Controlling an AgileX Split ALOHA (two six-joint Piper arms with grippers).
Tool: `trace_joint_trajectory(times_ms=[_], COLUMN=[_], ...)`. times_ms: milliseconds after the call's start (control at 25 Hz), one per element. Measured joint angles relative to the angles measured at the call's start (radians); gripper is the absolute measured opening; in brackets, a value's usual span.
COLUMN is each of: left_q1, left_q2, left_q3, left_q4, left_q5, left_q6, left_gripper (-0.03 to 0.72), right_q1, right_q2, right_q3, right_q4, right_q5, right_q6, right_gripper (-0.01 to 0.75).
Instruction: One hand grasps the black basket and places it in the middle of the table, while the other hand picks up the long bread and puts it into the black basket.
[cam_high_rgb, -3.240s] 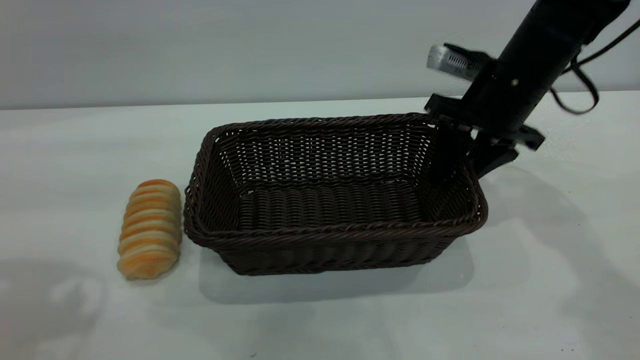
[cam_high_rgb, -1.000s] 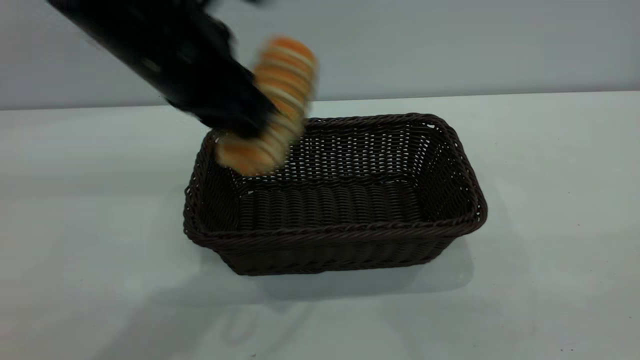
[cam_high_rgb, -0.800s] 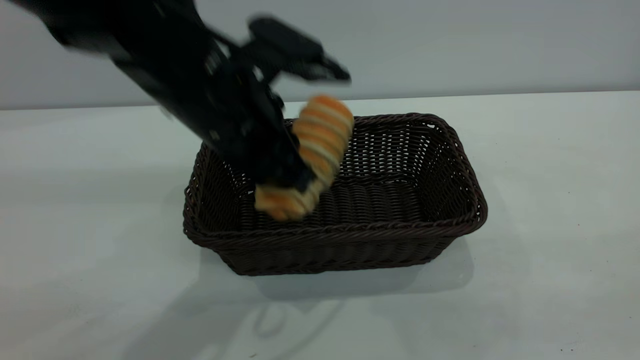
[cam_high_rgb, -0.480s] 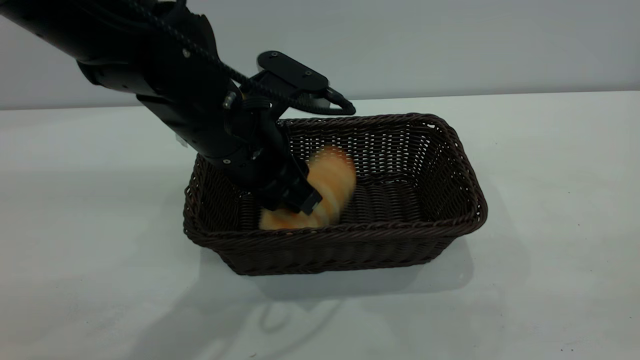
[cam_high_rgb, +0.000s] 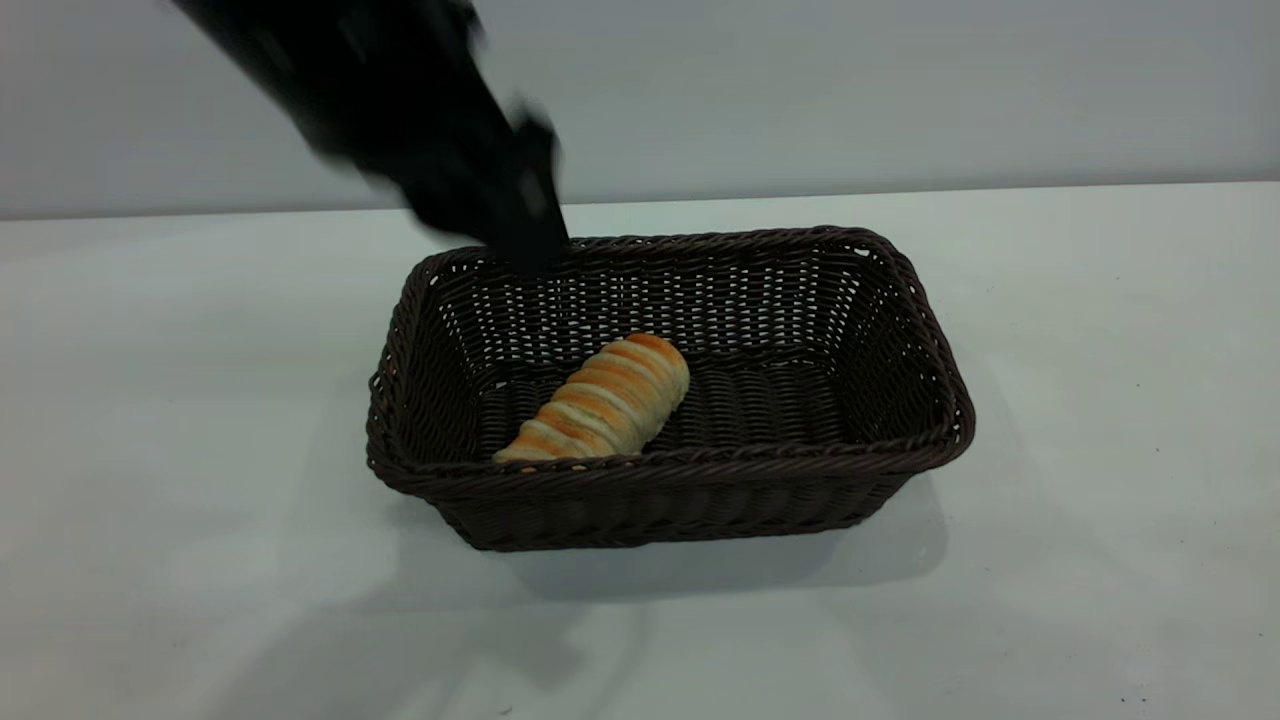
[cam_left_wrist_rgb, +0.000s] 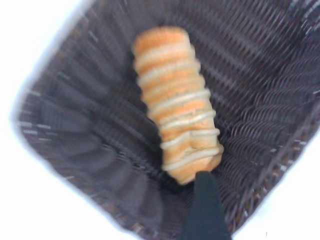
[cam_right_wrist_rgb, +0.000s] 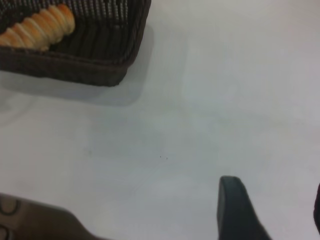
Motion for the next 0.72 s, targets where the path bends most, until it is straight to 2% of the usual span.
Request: trace_joint_trajectory(times_ms=[200,360,560,720], left_q1=[0.0,0.0,0.0,0.0], left_q2=[-0.313,-0.499,-0.658,-0.784], left_q3=[0.0,0.0,0.03,0.139], left_q4=[0.1,0.182,0.192,0.185], left_q5=[0.188,0.419,0.712,0.721], left_q6=[-0.075,-0.168,-0.204,-0.22], left_gripper=[0.593,0.589,0.59,0.59], right_q1=[0.007,0.02,0.02,0.02], right_q2=[-0.003,-0.003,-0.003,-0.003], right_q3=[0.0,0.0,0.0,0.0], right_q4=[-0.001,-0.002,-0.001,0.004], right_q5=[0.0,0.0,0.0,0.0], right_q6=[0.007,0.009,0.009,0.011], right_gripper=[0.39,0.39,0.39,0.39])
